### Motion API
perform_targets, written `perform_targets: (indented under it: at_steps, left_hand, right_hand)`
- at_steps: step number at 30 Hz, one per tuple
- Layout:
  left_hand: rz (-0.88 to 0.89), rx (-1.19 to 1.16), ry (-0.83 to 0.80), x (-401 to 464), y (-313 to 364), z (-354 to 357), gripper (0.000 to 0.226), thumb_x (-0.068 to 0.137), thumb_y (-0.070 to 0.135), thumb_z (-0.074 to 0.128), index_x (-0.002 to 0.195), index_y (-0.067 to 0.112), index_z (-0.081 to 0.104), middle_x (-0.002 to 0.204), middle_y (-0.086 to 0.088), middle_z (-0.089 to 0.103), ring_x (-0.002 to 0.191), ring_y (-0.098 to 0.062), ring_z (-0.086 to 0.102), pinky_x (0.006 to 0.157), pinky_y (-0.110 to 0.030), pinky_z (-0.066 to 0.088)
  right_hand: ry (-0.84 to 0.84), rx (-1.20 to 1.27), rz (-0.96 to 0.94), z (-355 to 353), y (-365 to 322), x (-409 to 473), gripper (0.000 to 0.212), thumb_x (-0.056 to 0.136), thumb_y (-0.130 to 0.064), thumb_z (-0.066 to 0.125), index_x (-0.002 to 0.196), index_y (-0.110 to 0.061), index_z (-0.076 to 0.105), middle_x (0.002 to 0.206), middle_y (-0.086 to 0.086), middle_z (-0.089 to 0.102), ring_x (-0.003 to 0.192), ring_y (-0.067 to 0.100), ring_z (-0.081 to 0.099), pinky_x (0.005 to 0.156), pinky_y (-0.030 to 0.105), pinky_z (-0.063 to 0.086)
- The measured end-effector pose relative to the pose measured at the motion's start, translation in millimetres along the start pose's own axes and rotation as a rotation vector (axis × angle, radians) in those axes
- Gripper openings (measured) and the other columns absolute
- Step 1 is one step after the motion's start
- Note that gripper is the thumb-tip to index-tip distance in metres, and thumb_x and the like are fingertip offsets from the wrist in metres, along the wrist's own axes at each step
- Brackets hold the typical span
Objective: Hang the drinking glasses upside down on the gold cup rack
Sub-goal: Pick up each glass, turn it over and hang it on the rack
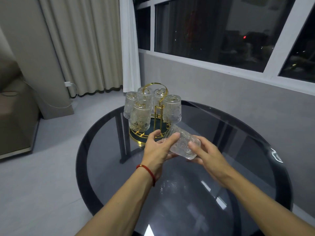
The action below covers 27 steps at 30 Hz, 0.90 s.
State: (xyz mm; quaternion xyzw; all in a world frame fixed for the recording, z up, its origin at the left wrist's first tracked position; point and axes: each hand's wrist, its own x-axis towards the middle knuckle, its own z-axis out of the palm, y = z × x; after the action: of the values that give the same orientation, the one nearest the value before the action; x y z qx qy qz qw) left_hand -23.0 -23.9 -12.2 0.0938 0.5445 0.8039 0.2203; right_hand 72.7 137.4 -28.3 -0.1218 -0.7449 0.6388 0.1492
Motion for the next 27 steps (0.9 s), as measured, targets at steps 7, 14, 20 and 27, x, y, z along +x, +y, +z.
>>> perform_targets:
  at_steps: [7, 14, 20, 27]
  left_hand:
    - [0.118, 0.463, 0.082, 9, -2, -21, 0.046, 0.093, 0.071, 0.038, 0.102, 0.031, 0.058, 0.103, 0.005, 0.063, 0.102, -0.024, 0.064, 0.086, -0.051, 0.055]
    - [0.369, 1.581, -0.018, 29, -47, -65, 0.068, 0.097, 0.061, 0.029, 0.159, 0.039, 0.012, 0.171, 0.004, -0.004, 0.156, -0.021, -0.008, 0.122, -0.062, -0.001]
    - [0.365, 1.636, -0.016, 33, -54, -69, 0.072, 0.097, 0.058, 0.025, 0.160, 0.033, 0.004, 0.171, 0.004, -0.005, 0.156, -0.024, 0.004, 0.121, -0.063, 0.003]
    - [0.371, 1.624, -0.008, 32, -55, -68, 0.072, 0.099, 0.054, 0.030, 0.160, 0.026, 0.007, 0.171, 0.003, -0.004, 0.156, -0.024, 0.004, 0.122, -0.062, 0.004]
  right_hand:
    - [0.316, -0.247, -0.127, 9, -39, 10, 0.072, 0.080, -0.048, 0.084, 0.143, -0.025, 0.057, 0.138, -0.006, 0.065, 0.125, 0.016, 0.063, 0.105, 0.040, 0.052]
    - [0.426, -0.602, -0.279, 25, -106, 40, 0.083, 0.083, -0.050, 0.080, 0.155, -0.022, 0.049, 0.153, 0.004, 0.057, 0.138, 0.023, 0.054, 0.114, 0.047, 0.046]
    - [0.359, -0.838, -0.318, 47, -138, 74, 0.083, 0.089, -0.048, 0.073, 0.157, -0.010, 0.044, 0.150, 0.015, 0.056, 0.142, 0.032, 0.049, 0.114, 0.044, 0.039]
    - [0.211, -1.014, -0.305, 68, -147, 102, 0.075, 0.090, -0.041, 0.071, 0.153, -0.006, 0.051, 0.151, 0.015, 0.058, 0.145, 0.033, 0.047, 0.118, 0.048, 0.038]
